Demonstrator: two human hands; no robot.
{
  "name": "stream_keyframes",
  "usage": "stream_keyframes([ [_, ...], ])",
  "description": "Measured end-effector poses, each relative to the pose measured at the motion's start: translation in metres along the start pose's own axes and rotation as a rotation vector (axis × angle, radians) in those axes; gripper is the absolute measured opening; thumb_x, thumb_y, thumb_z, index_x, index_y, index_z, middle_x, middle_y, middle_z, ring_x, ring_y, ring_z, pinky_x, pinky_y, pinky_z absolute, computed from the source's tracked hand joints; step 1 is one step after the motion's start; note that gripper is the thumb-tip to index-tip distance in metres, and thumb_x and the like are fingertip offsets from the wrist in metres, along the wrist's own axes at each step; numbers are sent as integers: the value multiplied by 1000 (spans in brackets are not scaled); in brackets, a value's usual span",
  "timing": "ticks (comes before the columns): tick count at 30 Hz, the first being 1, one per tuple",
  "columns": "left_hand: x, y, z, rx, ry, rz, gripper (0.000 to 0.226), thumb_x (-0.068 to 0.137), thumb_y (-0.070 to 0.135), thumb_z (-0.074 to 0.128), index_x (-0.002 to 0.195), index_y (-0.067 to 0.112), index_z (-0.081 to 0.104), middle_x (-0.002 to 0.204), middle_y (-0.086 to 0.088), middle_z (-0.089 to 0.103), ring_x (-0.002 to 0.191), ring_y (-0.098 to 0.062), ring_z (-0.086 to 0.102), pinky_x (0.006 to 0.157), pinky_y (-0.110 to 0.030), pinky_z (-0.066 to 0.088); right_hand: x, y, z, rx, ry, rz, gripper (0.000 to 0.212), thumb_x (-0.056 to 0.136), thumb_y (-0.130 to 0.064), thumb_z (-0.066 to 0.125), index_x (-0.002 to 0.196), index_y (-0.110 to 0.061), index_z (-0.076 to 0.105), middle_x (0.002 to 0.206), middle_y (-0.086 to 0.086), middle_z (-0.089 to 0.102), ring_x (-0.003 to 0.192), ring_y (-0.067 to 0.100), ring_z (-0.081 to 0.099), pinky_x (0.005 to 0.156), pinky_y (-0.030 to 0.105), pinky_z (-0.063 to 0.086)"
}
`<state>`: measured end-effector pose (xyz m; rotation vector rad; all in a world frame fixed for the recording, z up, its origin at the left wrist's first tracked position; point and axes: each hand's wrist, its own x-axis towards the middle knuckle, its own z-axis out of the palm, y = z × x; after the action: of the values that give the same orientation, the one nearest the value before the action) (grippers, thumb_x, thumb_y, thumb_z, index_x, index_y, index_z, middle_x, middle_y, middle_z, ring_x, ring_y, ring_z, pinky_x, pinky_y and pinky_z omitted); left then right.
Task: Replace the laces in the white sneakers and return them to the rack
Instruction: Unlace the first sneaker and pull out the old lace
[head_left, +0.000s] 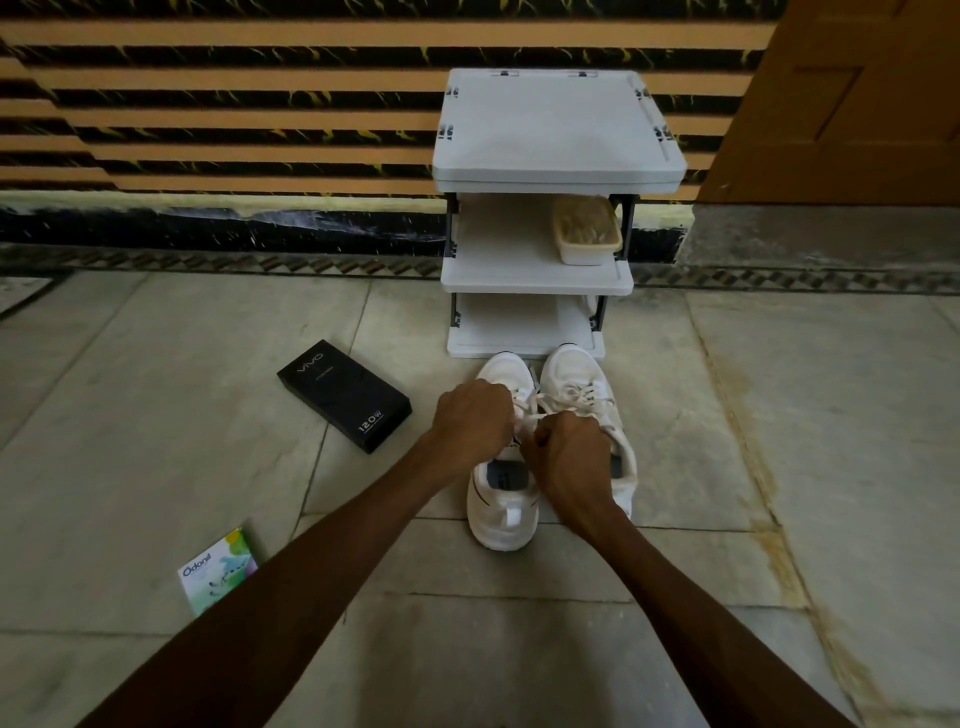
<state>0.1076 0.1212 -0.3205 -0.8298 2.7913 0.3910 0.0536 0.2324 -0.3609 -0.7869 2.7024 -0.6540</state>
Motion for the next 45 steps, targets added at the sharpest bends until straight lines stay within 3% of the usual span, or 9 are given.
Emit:
stream_keyframes([
  [4,-4,-8,-19,-880,-61,32,23,88,7,54,71,14,67,89,-2,66,94,-25,61,82,-34,52,-2,3,0,36,48,7,24,88,-22,64,68,-10,67,64,5,63,57,17,56,56,25,44],
  [9,-12,-35,-26,-2250,-17,-78,22,102,14,40,88,9,56,97,-8,70,99,-21,68,99,-40,49,-4,-1,-3,-12,15,-45,18,89,-24,64,82,-9,70,78,7,69,70,20,65,70,32,57],
  [14,-3,-29,-4,-1035,152,57,23,99,23,50,100,11,70,84,0,68,69,-12,60,67,-23,51,-4,0,-5,34,25,-31,22,86,-22,65,69,-8,67,64,6,63,60,20,60,61,32,54],
  [19,4,-11,33,-158,16,67,24,93,28,62,109,12,69,111,-5,63,99,-22,61,86,-29,48,-4,-4,0,-27,4,-28,19,94,-24,57,91,-11,69,89,7,70,82,21,66,80,32,54],
  [24,-11,-18,15,-772,346,26,21,84,-2,59,74,13,70,93,-2,62,88,-16,62,70,-15,49,-4,0,-3,26,25,-12,20,89,-24,63,78,-9,70,76,9,70,69,22,66,69,33,57],
  [30,-19,-22,-5,-2142,140,-151,31,96,-1,29,75,11,49,60,-1,47,46,-9,45,51,-21,47,-3,4,-2,98,31,-9,20,85,-22,66,71,-7,70,67,8,67,62,22,65,57,28,49],
  [34,-8,-29,-9,-1493,162,-272,28,101,17,40,78,16,55,57,7,49,42,-4,43,41,-17,35,-2,5,-2,133,43,-3,23,85,-22,66,67,-7,68,61,6,62,57,19,60,53,22,39],
  [38,-3,-34,1,-850,216,-349,29,100,27,45,122,10,55,112,-11,57,88,-19,56,67,-27,44,-1,3,-2,80,46,-11,21,86,-22,63,72,-6,67,63,6,59,58,18,57,55,24,40],
  [45,-21,-22,24,-522,227,-257,81,86,35,69,147,20,18,134,-12,43,111,-27,55,75,-30,44,3,-8,-6,-120,22,-161,21,92,-31,56,82,-15,64,80,4,66,72,20,64,66,30,52],
])
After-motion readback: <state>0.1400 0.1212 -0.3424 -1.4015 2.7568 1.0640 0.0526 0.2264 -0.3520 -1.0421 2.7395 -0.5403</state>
